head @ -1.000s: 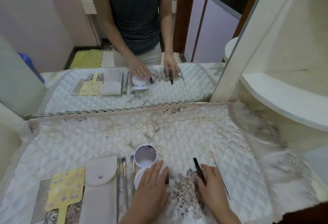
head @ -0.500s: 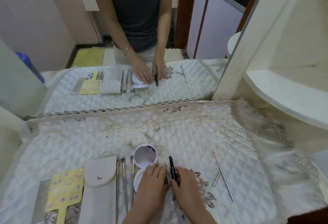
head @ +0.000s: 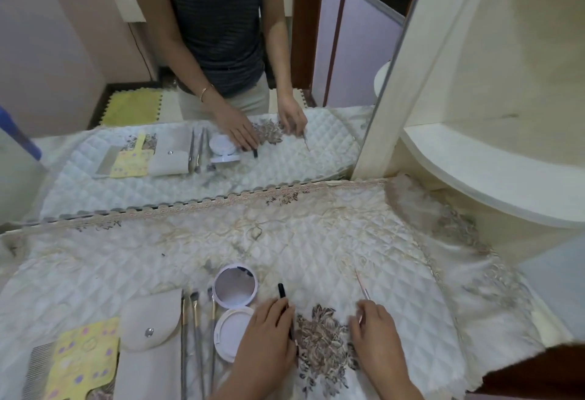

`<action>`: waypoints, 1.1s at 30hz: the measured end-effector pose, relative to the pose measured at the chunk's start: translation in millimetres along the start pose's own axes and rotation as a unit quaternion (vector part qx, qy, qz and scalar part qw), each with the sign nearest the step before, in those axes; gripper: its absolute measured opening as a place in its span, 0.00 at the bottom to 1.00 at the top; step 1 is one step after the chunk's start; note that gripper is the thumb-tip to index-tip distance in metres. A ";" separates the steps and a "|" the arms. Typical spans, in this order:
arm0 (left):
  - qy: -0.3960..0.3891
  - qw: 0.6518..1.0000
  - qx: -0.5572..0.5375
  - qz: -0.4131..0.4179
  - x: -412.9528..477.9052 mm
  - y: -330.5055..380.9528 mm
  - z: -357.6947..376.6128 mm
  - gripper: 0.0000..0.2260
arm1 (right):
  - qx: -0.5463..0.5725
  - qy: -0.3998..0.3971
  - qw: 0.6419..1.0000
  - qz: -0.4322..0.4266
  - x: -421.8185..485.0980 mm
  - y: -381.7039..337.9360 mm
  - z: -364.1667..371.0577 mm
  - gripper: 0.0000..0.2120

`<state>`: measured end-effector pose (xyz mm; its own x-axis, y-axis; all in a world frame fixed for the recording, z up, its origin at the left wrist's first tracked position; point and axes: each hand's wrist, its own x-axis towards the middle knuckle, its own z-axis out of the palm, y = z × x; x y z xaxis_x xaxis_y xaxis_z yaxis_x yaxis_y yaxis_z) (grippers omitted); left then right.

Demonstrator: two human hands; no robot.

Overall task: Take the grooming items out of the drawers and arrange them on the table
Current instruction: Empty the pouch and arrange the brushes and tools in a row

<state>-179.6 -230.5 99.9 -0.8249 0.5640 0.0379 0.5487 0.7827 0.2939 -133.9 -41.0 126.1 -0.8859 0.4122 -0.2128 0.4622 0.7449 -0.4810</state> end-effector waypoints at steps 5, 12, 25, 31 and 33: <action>0.077 0.997 -0.011 -0.005 -4.9 -3.6 8.5 0.15 | 0.054 -0.012 0.998 -0.020 -4.5 -17.7 3.4 0.06; 0.041 0.997 -0.055 -0.020 -10.5 -2.6 4.6 0.15 | 0.095 -0.122 0.983 -0.103 1.6 -65.7 22.9 0.02; 0.012 0.998 0.001 -0.066 -23.0 -4.6 5.1 0.30 | 0.014 -0.020 0.999 0.030 25.4 16.8 -25.8 0.02; 0.021 0.997 -0.005 -0.078 -25.1 -5.5 -2.2 0.22 | 0.085 -0.031 0.995 -0.030 17.8 -23.2 -12.0 0.04; 0.013 0.997 -0.017 -0.070 -26.9 -9.3 -6.8 0.17 | 0.068 -0.074 0.993 -0.067 15.5 -41.7 1.4 0.05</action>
<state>-163.5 -254.7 102.7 -0.8968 0.4421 0.0190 0.4231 0.8440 0.3296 -166.9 -66.4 141.7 -0.9397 0.2255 -0.2570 0.3394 0.7059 -0.6217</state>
